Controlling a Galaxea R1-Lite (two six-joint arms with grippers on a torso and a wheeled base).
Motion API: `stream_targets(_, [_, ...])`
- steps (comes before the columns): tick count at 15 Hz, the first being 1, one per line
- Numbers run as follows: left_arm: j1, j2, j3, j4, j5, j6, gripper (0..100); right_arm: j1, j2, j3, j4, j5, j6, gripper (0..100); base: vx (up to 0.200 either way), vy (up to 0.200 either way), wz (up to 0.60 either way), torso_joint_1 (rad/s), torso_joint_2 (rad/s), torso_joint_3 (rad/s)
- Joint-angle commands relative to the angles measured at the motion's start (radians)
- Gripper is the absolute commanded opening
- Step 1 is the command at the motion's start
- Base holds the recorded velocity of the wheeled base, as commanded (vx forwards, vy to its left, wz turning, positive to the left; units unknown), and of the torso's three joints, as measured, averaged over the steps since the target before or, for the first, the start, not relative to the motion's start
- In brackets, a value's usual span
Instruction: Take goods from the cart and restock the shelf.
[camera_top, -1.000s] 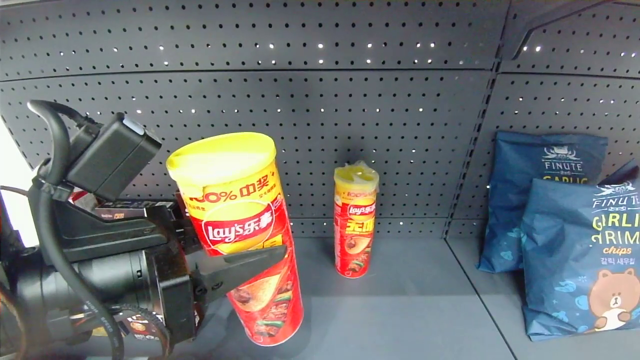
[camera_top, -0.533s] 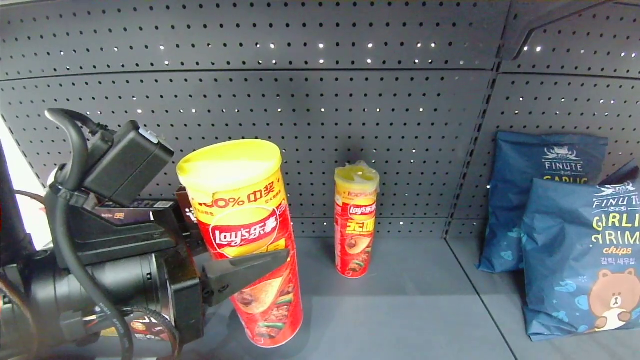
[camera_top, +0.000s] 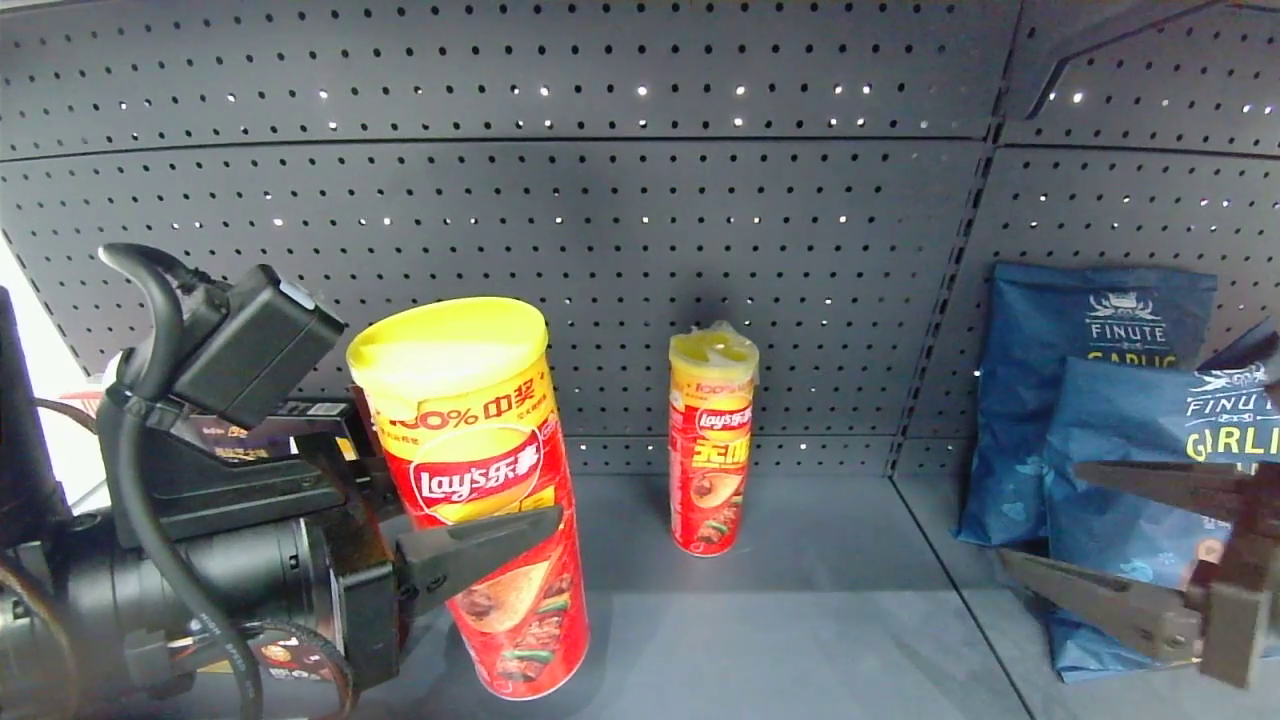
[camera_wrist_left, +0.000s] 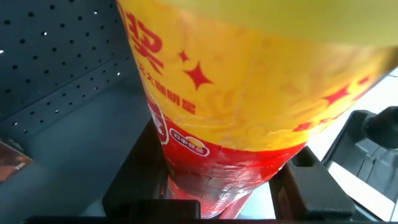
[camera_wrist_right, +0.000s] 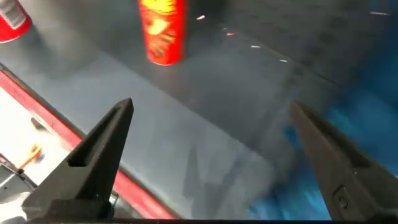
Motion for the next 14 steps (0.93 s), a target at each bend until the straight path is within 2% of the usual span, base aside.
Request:
stream_targets(1, [0.012, -0.004, 0.003, 0.0, 0.0, 0.001, 0, 0.081, 0.247, -0.091, -0.075, -0.025, 0.012, 100, 0.0, 0.0, 0.0, 0.0, 0.0, 0.0])
stream_targets(2, [0.014, -0.004, 0.003, 0.0, 0.0, 0.001, 0, 0.082, 0.274, -0.099, -0.094, -0.026, 0.016, 100, 0.0, 0.0, 0.0, 0.0, 0.0, 0.0])
stream_targets(3, [0.012, -0.004, 0.002, 0.0, 0.0, 0.001, 0, 0.086, 0.351, -0.113, -0.19, -0.023, 0.035, 100, 0.0, 0.0, 0.0, 0.0, 0.0, 0.0])
stream_targets(4, [0.014, -0.003, 0.0, -0.002, -0.001, 0.001, 0, 0.087, 0.397, -0.136, -0.221, -0.021, 0.035, 100, 0.0, 0.0, 0.0, 0.0, 0.0, 0.0])
stream_targets(9, [0.012, -0.001, -0.005, -0.002, -0.001, 0.001, 0, 0.079, 0.537, -0.222, -0.229, 0.014, 0.033, 100, 0.0, 0.0, 0.0, 0.0, 0.0, 0.0])
stream_targets(11, [0.014, -0.001, -0.003, -0.002, -0.001, 0.001, 0, 0.073, 0.597, -0.22, -0.316, 0.035, 0.039, 100, 0.0, 0.0, 0.0, 0.0, 0.0, 0.0])
stream_targets(12, [0.014, -0.001, -0.003, -0.002, -0.001, 0.001, 0, 0.063, 0.612, -0.216, -0.335, 0.08, 0.041, 100, 0.0, 0.0, 0.0, 0.0, 0.0, 0.0])
stream_targets(14, [0.014, -0.001, -0.005, -0.002, -0.001, 0.001, 0, 0.038, 0.635, -0.212, -0.338, 0.103, 0.035, 100, 0.0, 0.0, 0.0, 0.0, 0.0, 0.0])
